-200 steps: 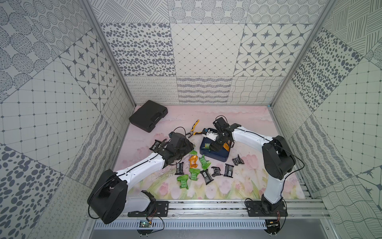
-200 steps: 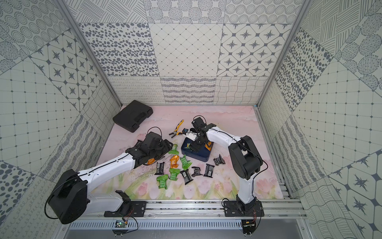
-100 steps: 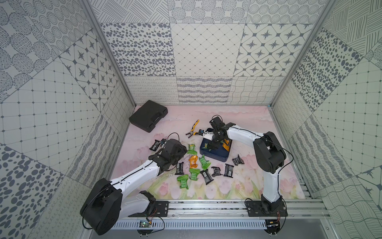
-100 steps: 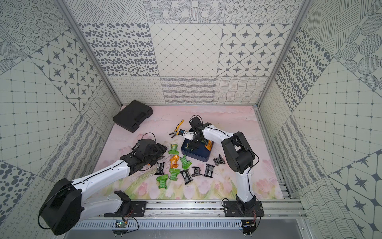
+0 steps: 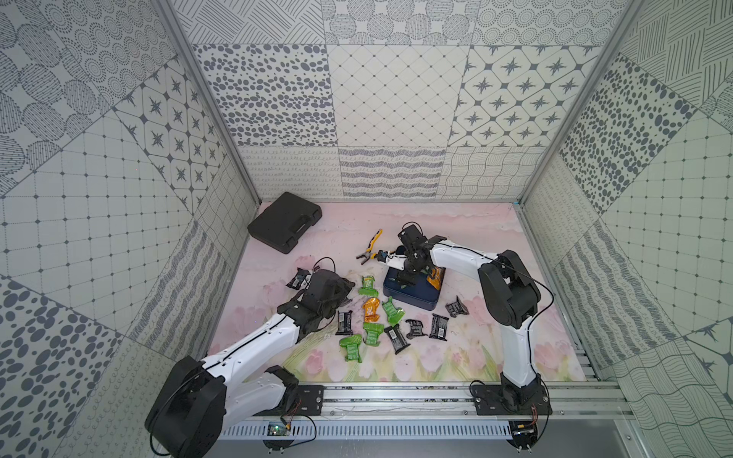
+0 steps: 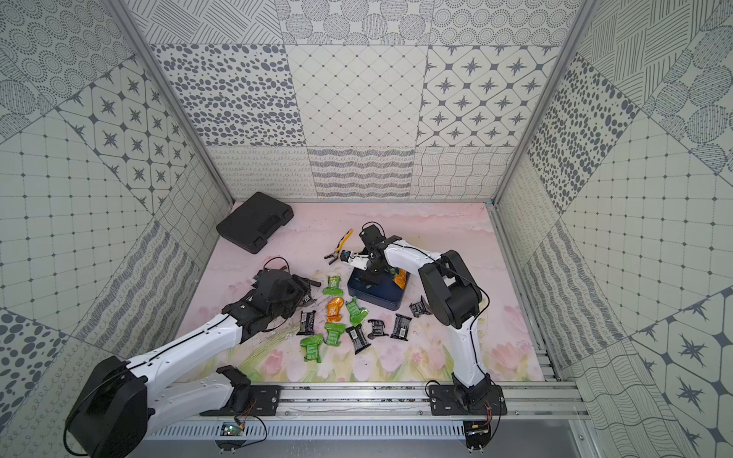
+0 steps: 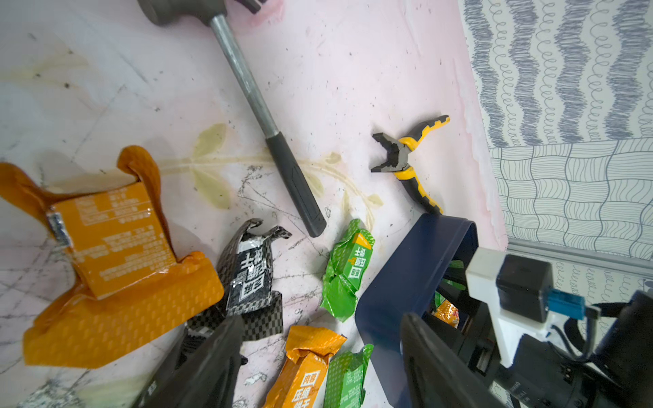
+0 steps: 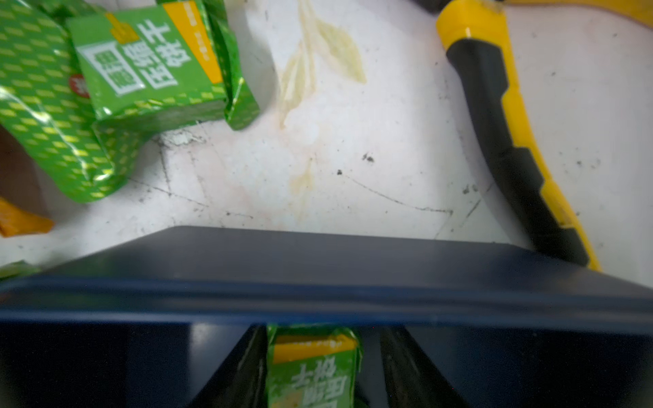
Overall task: Take the cookies out of the storage box
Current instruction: Pick up the cookie from the storage box.
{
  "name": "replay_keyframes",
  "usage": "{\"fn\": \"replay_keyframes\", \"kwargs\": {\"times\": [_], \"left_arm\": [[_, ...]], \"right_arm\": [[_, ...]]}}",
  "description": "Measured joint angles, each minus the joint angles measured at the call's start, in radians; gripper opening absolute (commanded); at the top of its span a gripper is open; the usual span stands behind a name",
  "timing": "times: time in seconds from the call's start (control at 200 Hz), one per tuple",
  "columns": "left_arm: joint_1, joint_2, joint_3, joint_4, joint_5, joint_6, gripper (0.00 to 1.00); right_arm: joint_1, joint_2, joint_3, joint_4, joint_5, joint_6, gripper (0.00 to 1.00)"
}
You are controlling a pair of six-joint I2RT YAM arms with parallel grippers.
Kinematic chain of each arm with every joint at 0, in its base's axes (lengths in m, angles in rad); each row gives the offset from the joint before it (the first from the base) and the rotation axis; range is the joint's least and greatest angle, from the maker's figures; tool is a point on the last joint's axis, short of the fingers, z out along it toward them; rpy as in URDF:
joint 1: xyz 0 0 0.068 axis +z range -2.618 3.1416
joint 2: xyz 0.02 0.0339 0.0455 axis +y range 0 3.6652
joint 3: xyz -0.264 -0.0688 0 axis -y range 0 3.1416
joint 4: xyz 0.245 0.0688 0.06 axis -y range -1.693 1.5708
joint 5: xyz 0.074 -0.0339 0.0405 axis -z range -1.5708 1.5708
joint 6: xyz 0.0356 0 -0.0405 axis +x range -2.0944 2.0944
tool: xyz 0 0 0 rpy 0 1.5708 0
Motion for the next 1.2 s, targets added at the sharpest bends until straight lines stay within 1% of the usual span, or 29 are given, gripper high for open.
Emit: {"fn": "replay_keyframes", "kwargs": {"times": [0.06,0.235,0.38,0.55,0.825,0.98,1.08,1.2], "left_arm": [[0.002,-0.01,-0.001,0.0,0.0,0.0,0.74],[0.01,-0.034,-0.01,-0.002,-0.004,-0.003,0.74],[0.012,-0.047,-0.014,-0.003,-0.013,-0.008,0.74],[0.013,-0.064,-0.015,-0.007,-0.028,-0.007,0.74],[0.015,-0.109,-0.015,-0.022,-0.061,0.004,0.74],[0.024,-0.134,-0.015,-0.033,-0.082,0.02,0.72],[0.031,-0.153,-0.015,-0.052,-0.093,0.029,0.72],[0.034,-0.18,-0.017,-0.072,-0.107,0.037,0.71]], "right_arm": [[0.0,0.0,0.0,0.0,0.002,0.002,0.48],[0.0,0.0,0.0,0.001,0.007,0.011,0.36],[0.0,-0.002,-0.005,0.006,0.008,0.028,0.28],[0.0,-0.038,-0.047,0.025,0.022,0.061,0.2],[0.0,-0.2,-0.117,0.039,0.058,0.125,0.16],[0.014,-0.311,-0.161,0.051,0.073,0.161,0.16],[0.067,-0.39,-0.211,0.056,0.081,0.174,0.17],[0.179,-0.466,-0.273,0.056,0.082,0.199,0.17]]}}
